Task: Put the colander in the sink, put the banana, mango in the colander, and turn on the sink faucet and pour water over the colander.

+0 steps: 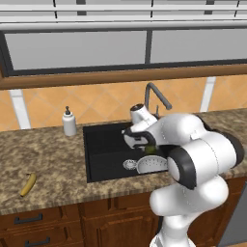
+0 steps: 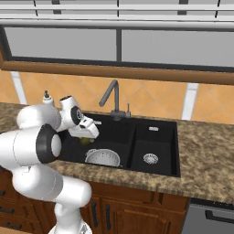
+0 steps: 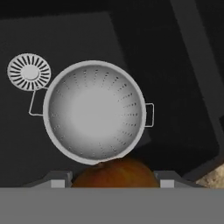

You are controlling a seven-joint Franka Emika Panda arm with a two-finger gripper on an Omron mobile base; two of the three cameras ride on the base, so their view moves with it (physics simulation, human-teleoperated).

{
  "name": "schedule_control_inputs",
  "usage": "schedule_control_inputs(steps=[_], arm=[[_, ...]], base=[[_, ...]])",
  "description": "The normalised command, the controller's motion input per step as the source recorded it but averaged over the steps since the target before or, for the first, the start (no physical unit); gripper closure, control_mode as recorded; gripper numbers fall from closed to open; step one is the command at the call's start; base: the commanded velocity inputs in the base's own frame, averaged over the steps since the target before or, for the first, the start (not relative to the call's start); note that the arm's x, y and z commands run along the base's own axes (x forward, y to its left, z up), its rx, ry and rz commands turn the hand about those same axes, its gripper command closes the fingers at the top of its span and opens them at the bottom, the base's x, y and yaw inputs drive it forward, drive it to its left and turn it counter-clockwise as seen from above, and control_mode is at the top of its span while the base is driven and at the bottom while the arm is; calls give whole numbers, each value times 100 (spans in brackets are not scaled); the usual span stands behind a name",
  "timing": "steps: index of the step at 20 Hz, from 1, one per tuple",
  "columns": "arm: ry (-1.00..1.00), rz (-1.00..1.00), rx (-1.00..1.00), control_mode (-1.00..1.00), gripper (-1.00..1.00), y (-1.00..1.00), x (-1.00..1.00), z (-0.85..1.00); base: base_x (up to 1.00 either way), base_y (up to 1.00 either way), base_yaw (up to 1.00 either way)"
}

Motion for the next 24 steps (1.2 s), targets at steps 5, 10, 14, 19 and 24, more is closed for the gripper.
schedule_control_inputs(steps=[5, 10, 14, 19, 24], arm=[[0, 13, 0, -100, 100, -17, 11, -54], [-5, 13, 4, -100, 100, -33, 0, -59], [-5, 12, 6, -100, 100, -42, 5, -58], [-1, 4, 1, -100, 100, -8, 23, -52], [0, 0, 0, -100, 100, 0, 33, -38]], base=[[0, 0, 0], [0, 0, 0], [0, 0, 0], [0, 0, 0], [0, 0, 0]])
